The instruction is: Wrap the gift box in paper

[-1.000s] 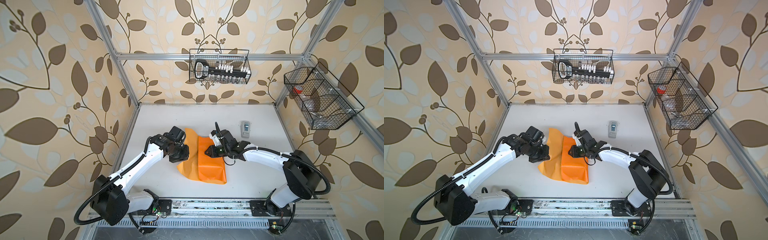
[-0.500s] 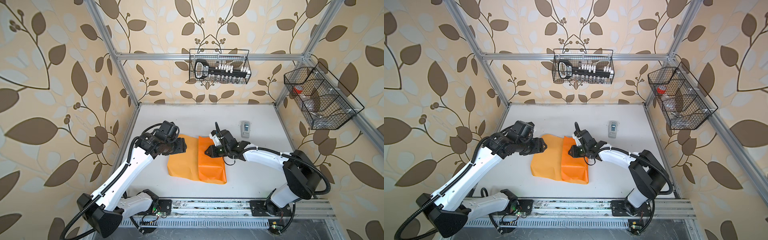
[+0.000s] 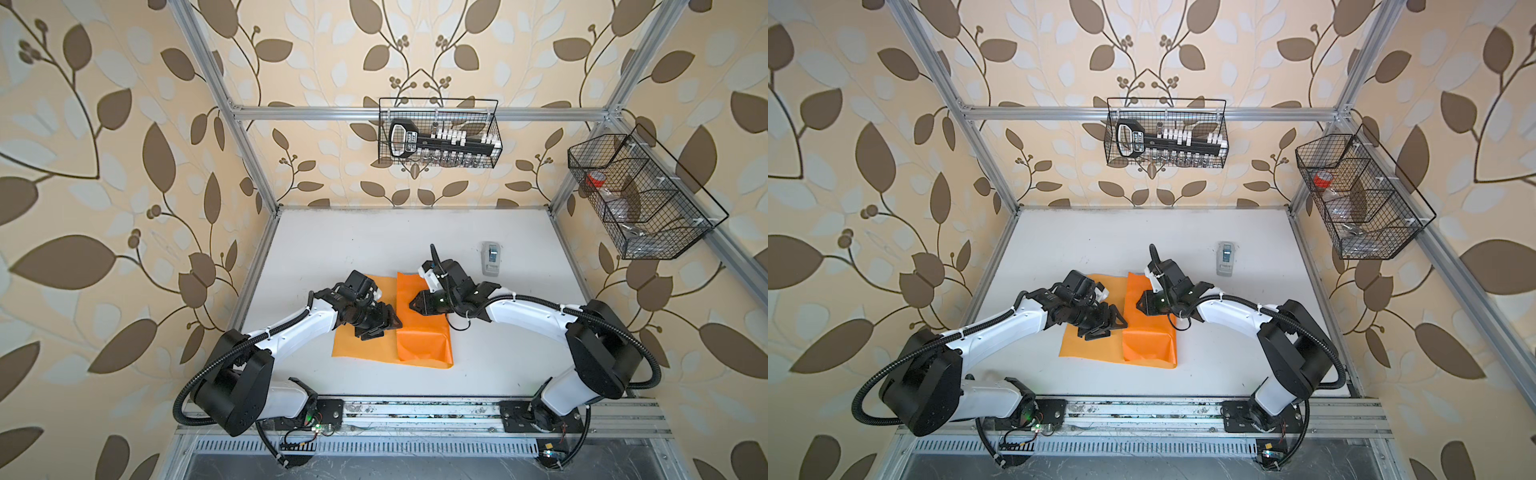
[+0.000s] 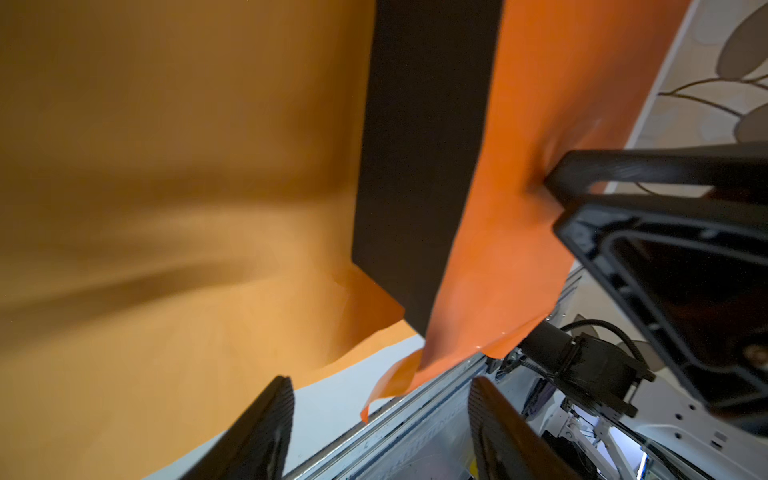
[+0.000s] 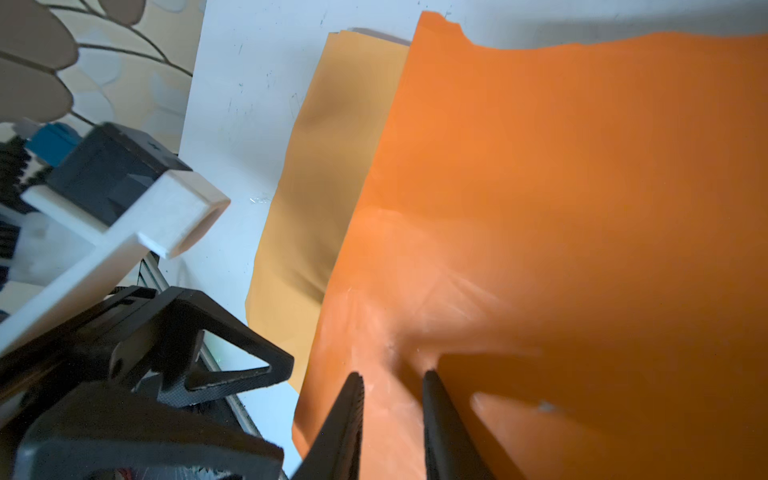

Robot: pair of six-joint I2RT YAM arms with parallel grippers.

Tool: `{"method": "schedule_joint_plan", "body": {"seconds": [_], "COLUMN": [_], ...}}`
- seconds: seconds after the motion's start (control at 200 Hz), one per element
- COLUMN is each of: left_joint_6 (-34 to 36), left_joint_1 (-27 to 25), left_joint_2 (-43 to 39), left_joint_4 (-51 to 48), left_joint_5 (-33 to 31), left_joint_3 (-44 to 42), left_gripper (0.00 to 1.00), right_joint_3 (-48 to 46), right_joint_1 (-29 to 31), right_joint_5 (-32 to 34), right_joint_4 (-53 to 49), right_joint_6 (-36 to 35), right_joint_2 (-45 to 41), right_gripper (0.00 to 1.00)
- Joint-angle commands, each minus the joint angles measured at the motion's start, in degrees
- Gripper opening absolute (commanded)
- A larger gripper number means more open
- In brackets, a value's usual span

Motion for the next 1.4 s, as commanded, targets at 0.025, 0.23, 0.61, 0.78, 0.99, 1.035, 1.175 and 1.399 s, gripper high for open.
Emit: {"method": "schedule_joint_plan", "body": {"seconds": [0.025, 0.23, 0.61, 0.78, 0.99, 1.035, 1.175, 1.399], "left_joint_6": [-2.9, -4.3, -4.3, -4.2, -3.5, -3.1, -2.1, 0.2], "left_joint_1": [0.4, 0.4, 0.3, 0.3, 0.8, 1.2, 3.2, 4.7], "left_joint_2": [-0.9, 0.2, 0.0, 1.3, 4.2, 4.6, 5.1, 6.1], "left_joint_4": [12.2, 17.5, 19.8, 19.0, 15.7, 14.9, 13.1, 10.1], "left_joint_5": [7.8, 11.5, 16.6, 17.0, 16.3, 16.4, 17.3, 19.3], "left_joint_3": [-3.0, -7.1, -9.3, -8.9, -6.6, -6.1, -5.0, -2.9], "left_gripper": [0.65, 0.54, 0.36, 0.16, 0.00, 0.00, 0.00, 0.00], "right_joint_3": [-1.0, -0.6, -0.4, -0.3, 0.1, 0.2, 0.7, 1.9], "right_joint_1": [0.3, 0.3, 0.3, 0.3, 0.3, 0.3, 0.3, 0.3], "right_joint_5": [0.6, 0.6, 0.8, 0.8, 1.3, 1.4, 2.0, 2.3], "right_joint_4": [-3.1, -3.3, -3.2, -3.6, -4.5, -4.8, -5.5, -6.2], "right_joint_6": [0.2, 0.2, 0.4, 0.3, 0.1, 0.0, -0.3, -0.6], "right_joint_2": [1.1, 1.0, 1.3, 1.2, 0.4, 0.2, -0.2, 0.2], "right_gripper": [0.27, 0.27, 0.27, 0.27, 0.27, 0.27, 0.28, 0.28]}}
